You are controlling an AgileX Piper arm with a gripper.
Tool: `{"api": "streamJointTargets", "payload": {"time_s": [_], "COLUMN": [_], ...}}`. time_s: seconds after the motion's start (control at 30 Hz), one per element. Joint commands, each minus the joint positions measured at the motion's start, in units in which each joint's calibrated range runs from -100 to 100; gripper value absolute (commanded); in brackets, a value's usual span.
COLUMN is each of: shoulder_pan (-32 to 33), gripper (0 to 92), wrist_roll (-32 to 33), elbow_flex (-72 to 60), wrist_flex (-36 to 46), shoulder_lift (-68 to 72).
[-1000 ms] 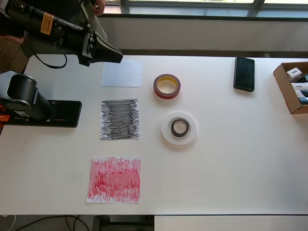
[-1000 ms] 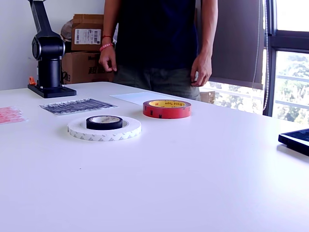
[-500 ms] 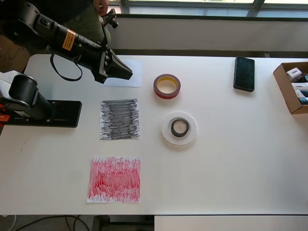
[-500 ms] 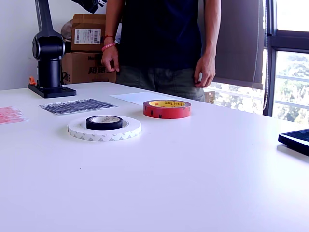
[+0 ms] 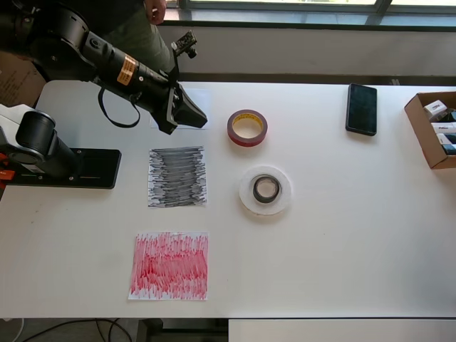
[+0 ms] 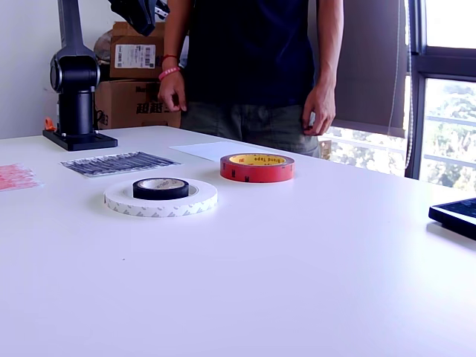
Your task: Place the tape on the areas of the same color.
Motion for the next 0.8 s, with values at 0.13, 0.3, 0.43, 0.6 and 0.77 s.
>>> {"api": "streamJointTargets", "payload": {"time_s": [0.13, 0.3, 0.43, 0.6, 0.77], "shoulder_pan": [-1.43, -2.38, -3.09, -3.87, -4.59], "gripper": [7.7, 7.7, 7.7, 7.7, 7.7], "wrist_roll": [0.58, 0.58, 0.58, 0.58, 0.58], "elbow_flex": [-7.77, -9.23, -8.95, -8.86, -9.23], "wrist_flex": [0.73, 0.73, 0.73, 0.73, 0.73], "shoulder_lift": [10.38, 14.4, 16.09, 18.52, 21.04]}}
